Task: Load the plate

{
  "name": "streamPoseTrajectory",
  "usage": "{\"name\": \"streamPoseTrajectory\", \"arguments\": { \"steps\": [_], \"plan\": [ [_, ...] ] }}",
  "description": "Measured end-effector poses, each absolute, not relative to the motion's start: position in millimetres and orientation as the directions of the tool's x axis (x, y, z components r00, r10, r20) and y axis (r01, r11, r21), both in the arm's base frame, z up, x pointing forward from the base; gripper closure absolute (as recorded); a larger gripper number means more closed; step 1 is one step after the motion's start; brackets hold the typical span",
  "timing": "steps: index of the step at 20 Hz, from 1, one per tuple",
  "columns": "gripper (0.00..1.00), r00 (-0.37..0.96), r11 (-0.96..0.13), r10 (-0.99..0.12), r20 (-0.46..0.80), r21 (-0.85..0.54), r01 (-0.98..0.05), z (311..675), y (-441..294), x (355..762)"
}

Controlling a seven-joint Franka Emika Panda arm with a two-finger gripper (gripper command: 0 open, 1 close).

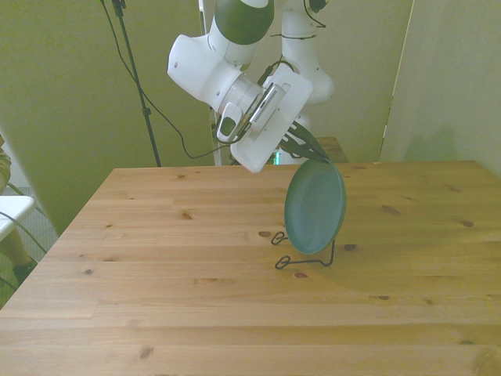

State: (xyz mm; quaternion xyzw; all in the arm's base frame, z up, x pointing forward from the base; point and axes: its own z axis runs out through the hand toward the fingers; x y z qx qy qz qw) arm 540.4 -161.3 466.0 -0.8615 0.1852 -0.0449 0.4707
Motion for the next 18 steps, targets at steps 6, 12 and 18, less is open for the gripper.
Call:
{"name": "streamPoseTrajectory", "arguments": {
  "steps": [6,12,18],
  "plan": [
    [1.00,0.927,-0.486,-0.359,-0.107,-0.827,-0.283,460,-160,544],
    [1.00,0.927,-0.486,-0.359,-0.113,-0.825,-0.289,456,-160,547],
    [1.00,0.923,-0.488,-0.368,-0.114,-0.821,-0.296,452,-161,548]
  ]
}}
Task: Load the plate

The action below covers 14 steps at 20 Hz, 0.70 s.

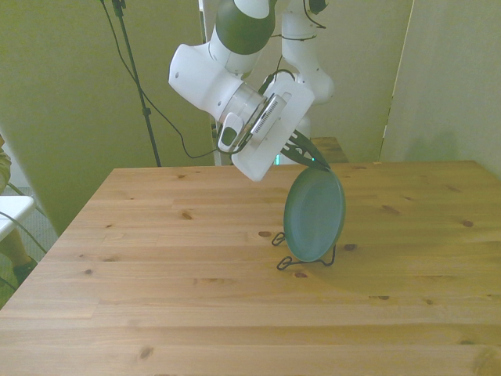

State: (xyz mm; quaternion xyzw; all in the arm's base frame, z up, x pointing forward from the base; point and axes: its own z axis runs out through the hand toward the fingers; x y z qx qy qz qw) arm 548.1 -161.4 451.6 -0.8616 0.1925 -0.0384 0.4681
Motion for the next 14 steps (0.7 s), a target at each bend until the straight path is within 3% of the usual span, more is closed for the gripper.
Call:
{"name": "streamPoseTrajectory", "arguments": {
  "steps": [1,14],
  "plan": [
    [0.00,0.922,-0.487,-0.370,-0.116,-0.821,-0.299,451.1,-161.7,548.5],
    [0.00,0.914,-0.481,-0.386,-0.129,-0.817,-0.319,455.4,-162.3,552.2]
  ]
}}
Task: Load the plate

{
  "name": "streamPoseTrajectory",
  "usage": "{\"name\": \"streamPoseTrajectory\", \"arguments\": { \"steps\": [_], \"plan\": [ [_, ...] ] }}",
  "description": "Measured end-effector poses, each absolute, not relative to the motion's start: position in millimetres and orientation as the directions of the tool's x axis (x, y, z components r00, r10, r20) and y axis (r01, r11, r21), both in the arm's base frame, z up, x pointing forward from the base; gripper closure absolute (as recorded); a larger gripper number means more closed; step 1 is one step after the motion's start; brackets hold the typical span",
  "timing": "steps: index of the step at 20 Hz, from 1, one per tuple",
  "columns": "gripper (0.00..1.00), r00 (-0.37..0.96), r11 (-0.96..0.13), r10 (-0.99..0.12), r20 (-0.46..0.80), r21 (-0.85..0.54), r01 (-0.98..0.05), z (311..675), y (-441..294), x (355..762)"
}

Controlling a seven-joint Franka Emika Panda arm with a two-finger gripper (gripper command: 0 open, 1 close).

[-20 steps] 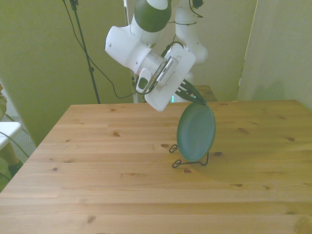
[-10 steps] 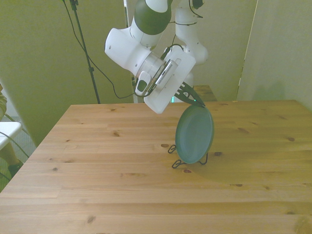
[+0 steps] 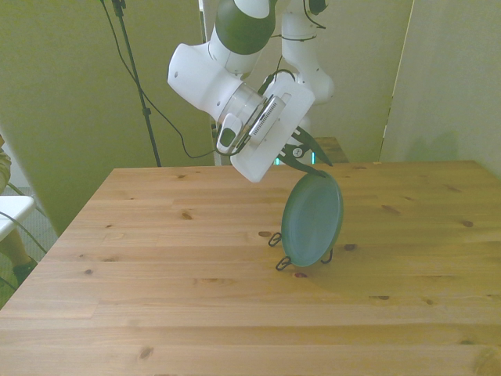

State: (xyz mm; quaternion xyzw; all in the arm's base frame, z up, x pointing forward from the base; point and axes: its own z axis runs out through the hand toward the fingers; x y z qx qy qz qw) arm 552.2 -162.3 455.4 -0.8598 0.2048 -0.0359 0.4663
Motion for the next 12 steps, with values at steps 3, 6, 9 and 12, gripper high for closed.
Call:
{"name": "streamPoseTrajectory", "arguments": {
  "steps": [3,6,9,12],
  "plan": [
    [0.00,0.914,-0.489,-0.393,-0.101,-0.819,-0.301,473,-163,545],
    [0.00,0.905,-0.507,-0.424,-0.035,-0.819,-0.269,508,-163,520],
    [0.00,0.885,-0.566,-0.463,0.036,-0.781,-0.265,541,-159,490],
    [0.00,0.868,-0.628,-0.487,0.100,-0.730,-0.268,553,-145,474]
  ]
}}
